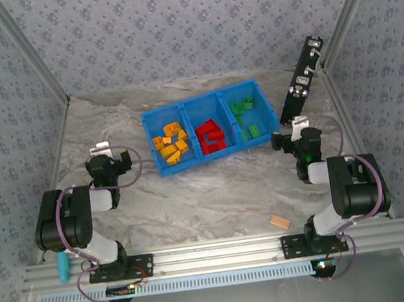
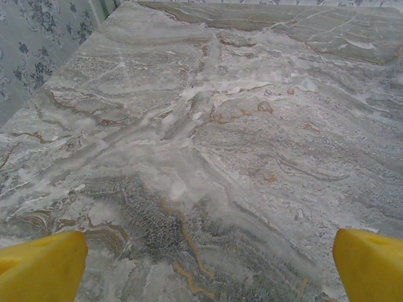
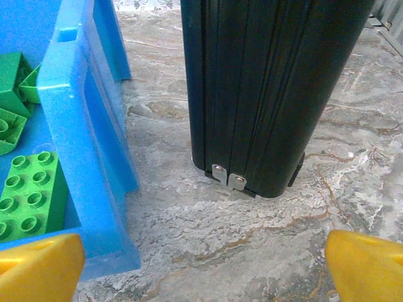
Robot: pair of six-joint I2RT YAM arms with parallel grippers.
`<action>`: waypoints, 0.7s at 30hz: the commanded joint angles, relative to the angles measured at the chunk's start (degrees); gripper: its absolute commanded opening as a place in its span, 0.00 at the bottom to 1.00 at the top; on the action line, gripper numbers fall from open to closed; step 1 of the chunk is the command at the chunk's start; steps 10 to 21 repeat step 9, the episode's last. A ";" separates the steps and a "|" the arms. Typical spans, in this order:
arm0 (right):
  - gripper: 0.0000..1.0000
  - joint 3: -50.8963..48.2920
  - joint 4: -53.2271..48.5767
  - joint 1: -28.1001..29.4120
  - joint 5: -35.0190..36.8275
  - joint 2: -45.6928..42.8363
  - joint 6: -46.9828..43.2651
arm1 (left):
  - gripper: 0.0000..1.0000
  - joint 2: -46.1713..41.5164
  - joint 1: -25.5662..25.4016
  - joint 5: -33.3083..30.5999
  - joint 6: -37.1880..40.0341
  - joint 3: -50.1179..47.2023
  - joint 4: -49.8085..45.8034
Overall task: Sort the legos into containers by color
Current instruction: Reset both arms
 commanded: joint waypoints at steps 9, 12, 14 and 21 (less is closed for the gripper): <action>0.99 0.69 -0.08 -0.20 -0.71 0.52 -0.91 | 1.00 -0.33 0.36 3.51 1.57 1.49 -0.22; 0.99 0.69 -0.08 -0.20 -0.71 0.52 -0.91 | 1.00 -0.33 0.36 3.51 1.57 1.49 -0.22; 0.99 0.69 -0.08 -0.20 -0.71 0.52 -0.91 | 1.00 -0.33 0.36 3.51 1.57 1.49 -0.22; 0.99 0.69 -0.08 -0.20 -0.71 0.52 -0.91 | 1.00 -0.33 0.36 3.51 1.57 1.49 -0.22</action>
